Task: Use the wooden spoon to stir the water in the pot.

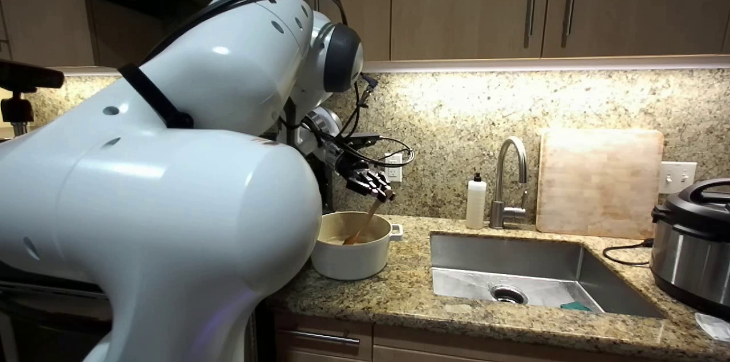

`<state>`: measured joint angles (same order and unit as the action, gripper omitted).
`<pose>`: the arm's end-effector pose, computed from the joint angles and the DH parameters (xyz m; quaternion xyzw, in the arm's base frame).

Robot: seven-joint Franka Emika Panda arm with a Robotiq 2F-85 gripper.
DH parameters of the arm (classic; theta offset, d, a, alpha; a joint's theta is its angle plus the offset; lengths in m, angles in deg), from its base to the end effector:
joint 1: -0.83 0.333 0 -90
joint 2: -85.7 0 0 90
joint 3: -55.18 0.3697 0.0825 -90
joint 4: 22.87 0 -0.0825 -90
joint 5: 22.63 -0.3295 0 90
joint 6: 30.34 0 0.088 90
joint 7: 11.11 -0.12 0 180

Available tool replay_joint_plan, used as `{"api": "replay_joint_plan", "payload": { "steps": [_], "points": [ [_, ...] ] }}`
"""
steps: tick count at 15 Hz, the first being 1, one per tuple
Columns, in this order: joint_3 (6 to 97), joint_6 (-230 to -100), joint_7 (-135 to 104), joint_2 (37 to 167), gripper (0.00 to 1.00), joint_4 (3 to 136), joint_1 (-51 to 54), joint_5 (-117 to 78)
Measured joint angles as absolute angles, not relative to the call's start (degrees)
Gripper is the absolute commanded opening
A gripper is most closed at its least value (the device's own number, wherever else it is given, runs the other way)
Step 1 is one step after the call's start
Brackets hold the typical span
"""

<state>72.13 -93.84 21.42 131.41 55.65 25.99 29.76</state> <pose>0.5569 0.2778 0.3160 0.6330 0.5279 -0.4251 0.3741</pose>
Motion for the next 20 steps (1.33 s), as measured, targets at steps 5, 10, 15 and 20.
{"api": "replay_joint_plan", "payload": {
  "steps": [5,10,15,20],
  "points": [
    [72.14,-93.82,24.02,130.44,0.09,58.38,25.70,29.76],
    [72.17,-96.00,26.32,131.39,0.09,58.34,23.73,28.85],
    [72.17,-101.45,30.20,132.48,0.09,57.98,20.80,26.89],
    [71.96,-102.70,32.29,133.99,0.09,57.04,20.26,26.60]
  ]
}}
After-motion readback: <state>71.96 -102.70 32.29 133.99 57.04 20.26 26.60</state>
